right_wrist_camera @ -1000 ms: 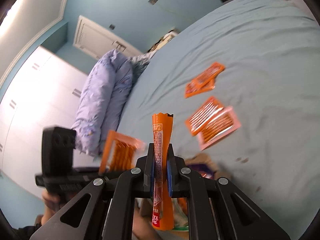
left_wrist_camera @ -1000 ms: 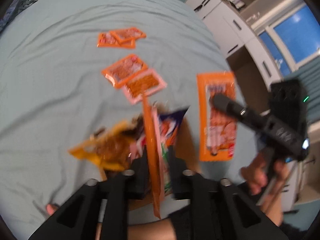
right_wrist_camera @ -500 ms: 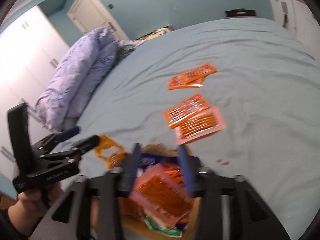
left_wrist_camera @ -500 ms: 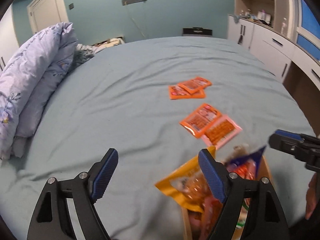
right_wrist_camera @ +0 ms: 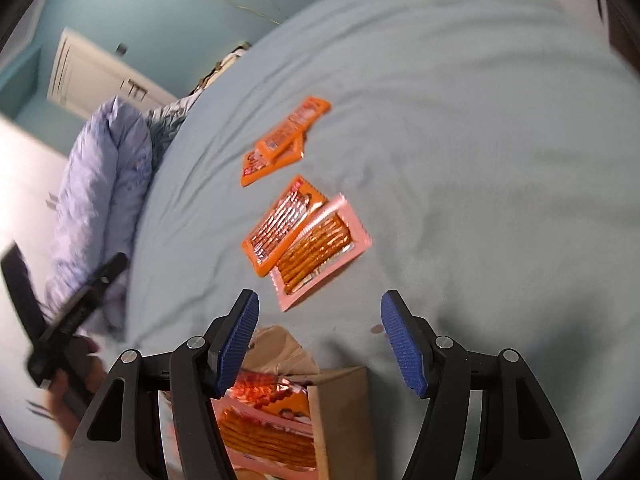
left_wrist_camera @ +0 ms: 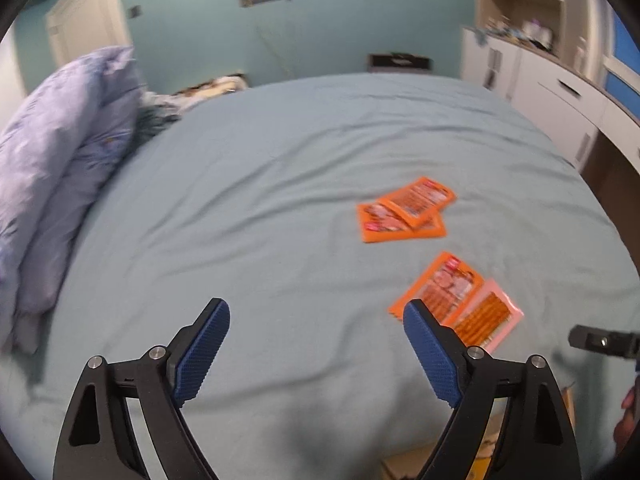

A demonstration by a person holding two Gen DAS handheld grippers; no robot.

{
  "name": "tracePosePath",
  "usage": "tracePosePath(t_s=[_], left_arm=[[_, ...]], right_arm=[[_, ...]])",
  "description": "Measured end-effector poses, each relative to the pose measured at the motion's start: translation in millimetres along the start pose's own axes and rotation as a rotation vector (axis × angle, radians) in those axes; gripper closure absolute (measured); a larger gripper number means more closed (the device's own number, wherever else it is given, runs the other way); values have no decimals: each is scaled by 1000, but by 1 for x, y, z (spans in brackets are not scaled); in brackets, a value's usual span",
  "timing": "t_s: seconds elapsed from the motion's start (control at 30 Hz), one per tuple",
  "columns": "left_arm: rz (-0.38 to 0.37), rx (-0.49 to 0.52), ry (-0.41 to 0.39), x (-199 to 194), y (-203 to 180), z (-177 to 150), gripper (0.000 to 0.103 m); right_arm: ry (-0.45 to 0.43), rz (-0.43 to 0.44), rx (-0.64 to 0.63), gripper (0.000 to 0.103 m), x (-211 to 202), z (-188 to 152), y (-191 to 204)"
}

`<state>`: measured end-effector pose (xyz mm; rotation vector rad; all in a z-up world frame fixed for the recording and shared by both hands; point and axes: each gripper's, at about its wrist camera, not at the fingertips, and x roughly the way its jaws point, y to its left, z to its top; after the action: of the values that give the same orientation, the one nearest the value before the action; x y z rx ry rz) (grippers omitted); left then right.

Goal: Organize snacks
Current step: 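Move the left gripper to an orange sausage pack and grasp it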

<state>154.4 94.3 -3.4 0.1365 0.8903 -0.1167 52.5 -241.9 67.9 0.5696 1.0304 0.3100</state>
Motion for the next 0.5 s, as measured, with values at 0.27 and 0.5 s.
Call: tracePosePath(t_s=[0.27,0.5], left_arm=[[10,234,253,71,-49,39,13],[-44,424,416,125,-107,50,13]], right_arm=[[-6,8,137,40,-2,19,-30],[16,30,235,40,-9,17,-51]])
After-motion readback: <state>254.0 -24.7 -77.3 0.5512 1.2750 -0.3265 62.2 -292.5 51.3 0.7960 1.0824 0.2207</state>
